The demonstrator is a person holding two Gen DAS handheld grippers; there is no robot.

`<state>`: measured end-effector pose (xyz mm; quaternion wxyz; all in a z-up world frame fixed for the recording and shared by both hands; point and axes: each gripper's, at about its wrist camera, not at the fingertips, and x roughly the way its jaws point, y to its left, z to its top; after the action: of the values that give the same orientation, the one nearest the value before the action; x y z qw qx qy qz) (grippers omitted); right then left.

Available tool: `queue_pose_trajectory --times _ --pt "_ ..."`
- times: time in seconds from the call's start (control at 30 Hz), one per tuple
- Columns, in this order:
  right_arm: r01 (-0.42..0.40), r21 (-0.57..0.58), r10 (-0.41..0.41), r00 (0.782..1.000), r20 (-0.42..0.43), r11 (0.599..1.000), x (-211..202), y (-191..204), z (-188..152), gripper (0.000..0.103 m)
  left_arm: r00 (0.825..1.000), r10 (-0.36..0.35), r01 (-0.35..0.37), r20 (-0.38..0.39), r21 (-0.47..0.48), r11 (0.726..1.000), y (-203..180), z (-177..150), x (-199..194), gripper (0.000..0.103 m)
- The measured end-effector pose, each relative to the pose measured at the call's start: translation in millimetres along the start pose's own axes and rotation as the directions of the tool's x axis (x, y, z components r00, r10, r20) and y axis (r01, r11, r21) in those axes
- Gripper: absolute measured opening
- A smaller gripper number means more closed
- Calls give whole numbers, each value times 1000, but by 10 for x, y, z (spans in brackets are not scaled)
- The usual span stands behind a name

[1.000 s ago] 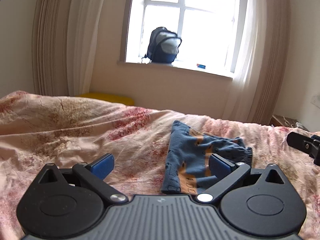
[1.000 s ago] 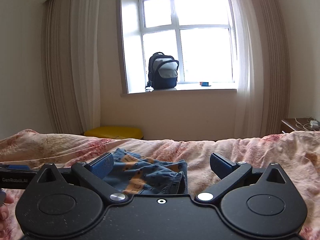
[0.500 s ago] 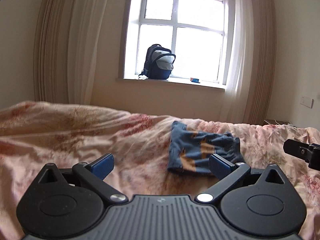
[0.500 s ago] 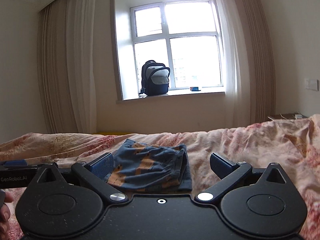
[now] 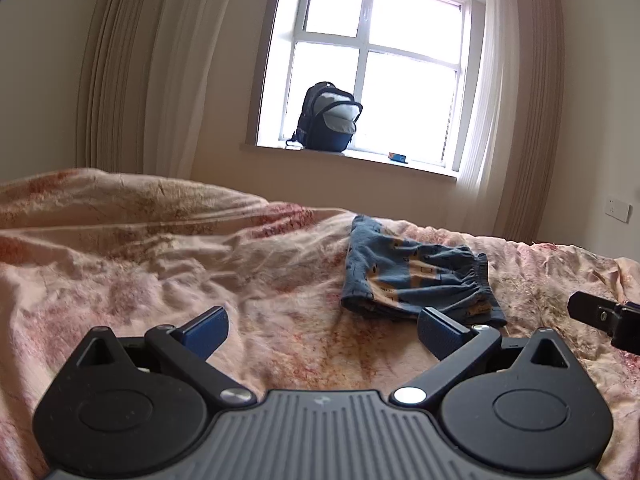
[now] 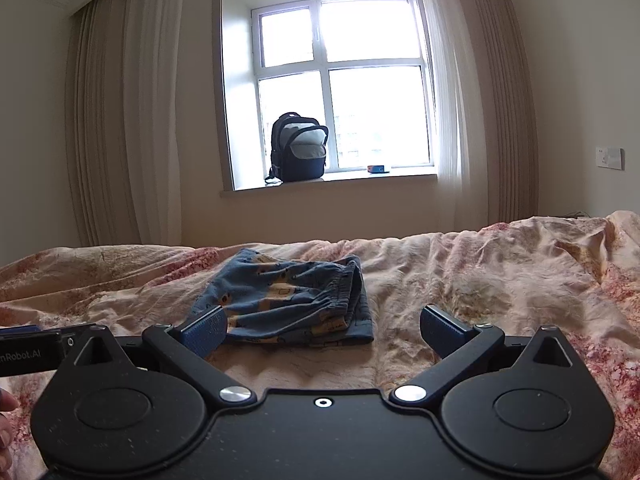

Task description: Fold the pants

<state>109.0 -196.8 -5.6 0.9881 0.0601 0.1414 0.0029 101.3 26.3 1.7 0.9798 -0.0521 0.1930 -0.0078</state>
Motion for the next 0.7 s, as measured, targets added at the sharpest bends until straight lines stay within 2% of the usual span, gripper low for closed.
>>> queue_pose_trajectory --times 0.33,0.7 --pt "12 15 -12 999 -38 1000 104 -26 -42 102 999 2 -4 -40 -36 999 53 -54 68 103" --pt "7 10 -6 999 -51 1000 135 -23 -51 102 998 20 -22 -65 -35 999 72 -70 113 103"
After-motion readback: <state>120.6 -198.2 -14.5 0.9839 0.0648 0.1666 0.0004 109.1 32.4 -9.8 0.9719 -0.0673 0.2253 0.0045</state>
